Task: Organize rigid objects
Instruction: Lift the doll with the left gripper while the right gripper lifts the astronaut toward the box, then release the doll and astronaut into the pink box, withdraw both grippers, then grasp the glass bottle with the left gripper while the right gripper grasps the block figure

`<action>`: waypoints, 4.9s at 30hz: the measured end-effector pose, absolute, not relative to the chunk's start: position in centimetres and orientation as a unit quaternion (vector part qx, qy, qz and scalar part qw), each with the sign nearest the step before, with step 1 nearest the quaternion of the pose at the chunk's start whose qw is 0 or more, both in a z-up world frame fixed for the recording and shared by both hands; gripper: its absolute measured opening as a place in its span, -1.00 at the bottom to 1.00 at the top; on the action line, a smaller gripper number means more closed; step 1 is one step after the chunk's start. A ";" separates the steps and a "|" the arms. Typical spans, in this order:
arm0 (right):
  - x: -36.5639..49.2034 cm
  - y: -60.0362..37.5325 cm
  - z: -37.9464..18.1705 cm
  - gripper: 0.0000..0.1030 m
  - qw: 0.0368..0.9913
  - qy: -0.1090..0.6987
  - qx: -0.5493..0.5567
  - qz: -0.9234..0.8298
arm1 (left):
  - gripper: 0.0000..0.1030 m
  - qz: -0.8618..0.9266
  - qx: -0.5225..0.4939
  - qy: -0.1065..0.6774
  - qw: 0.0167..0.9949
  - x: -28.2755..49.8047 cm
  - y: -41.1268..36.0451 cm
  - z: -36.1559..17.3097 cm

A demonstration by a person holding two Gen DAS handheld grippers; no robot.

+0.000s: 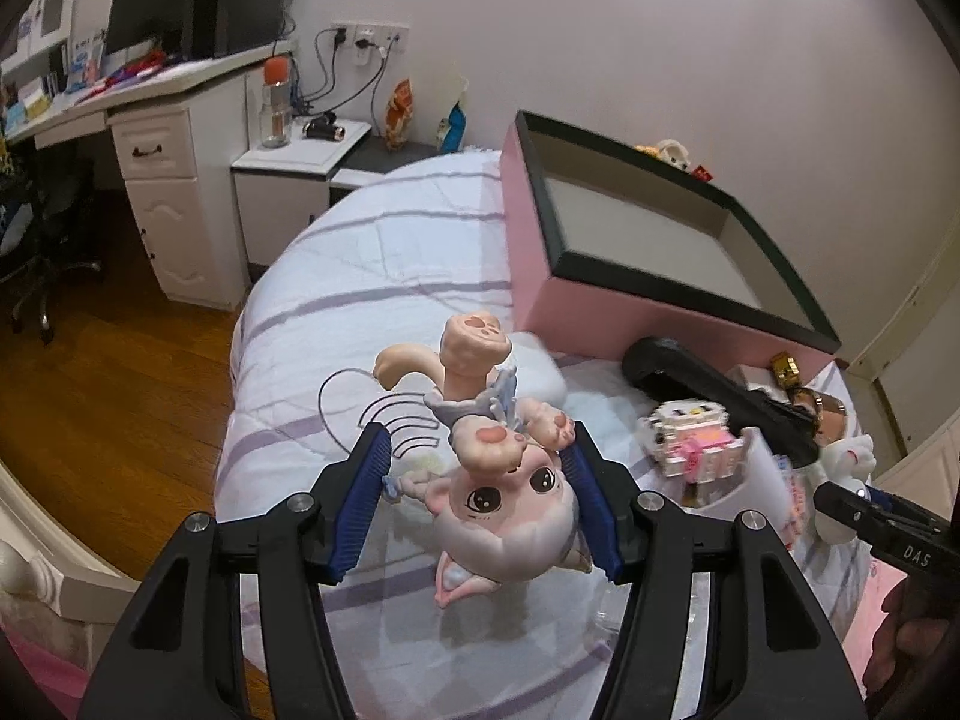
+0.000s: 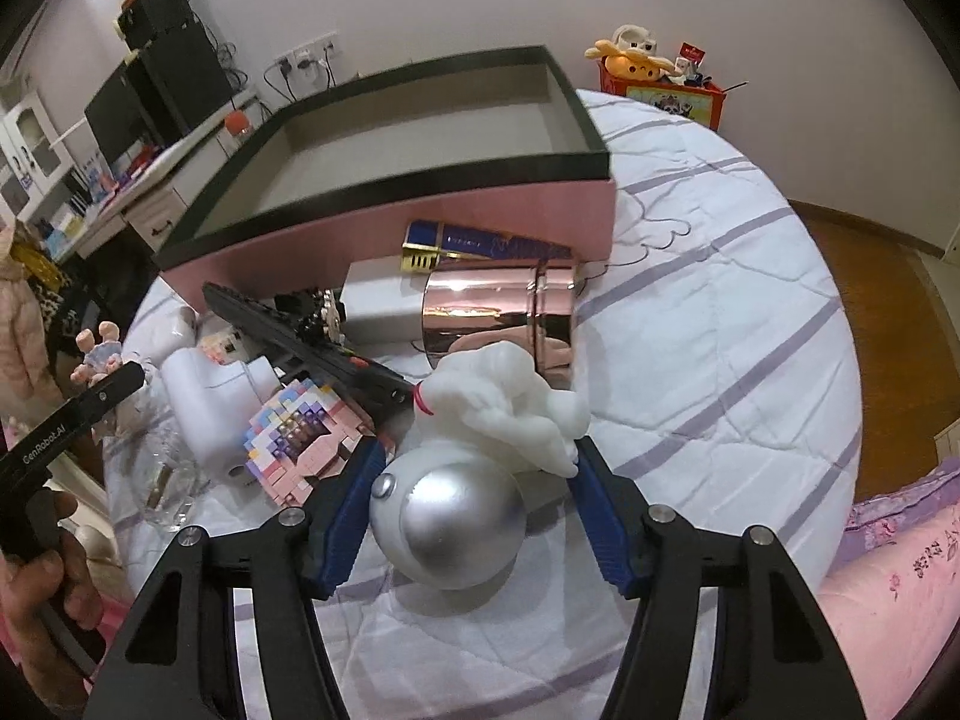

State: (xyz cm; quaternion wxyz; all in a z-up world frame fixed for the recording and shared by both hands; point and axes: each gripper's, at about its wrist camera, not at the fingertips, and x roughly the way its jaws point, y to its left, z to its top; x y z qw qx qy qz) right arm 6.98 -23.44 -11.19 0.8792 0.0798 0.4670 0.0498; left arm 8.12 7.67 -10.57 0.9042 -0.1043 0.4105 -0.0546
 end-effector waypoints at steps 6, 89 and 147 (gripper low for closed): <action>5.9 -24.3 -9.0 0.23 0.888 0.446 0.092 0.058 | 0.15 -0.081 -0.096 0.391 0.912 7.8 6.1 -7.7; 1.4 -23.7 -2.2 1.00 0.924 0.370 0.063 0.073 | 1.00 -0.070 -0.069 0.366 0.925 2.5 5.9 -2.8; 8.2 -18.7 -13.5 0.46 0.882 0.449 -0.017 0.146 | 0.96 -0.114 0.039 0.428 0.896 8.1 1.6 -13.6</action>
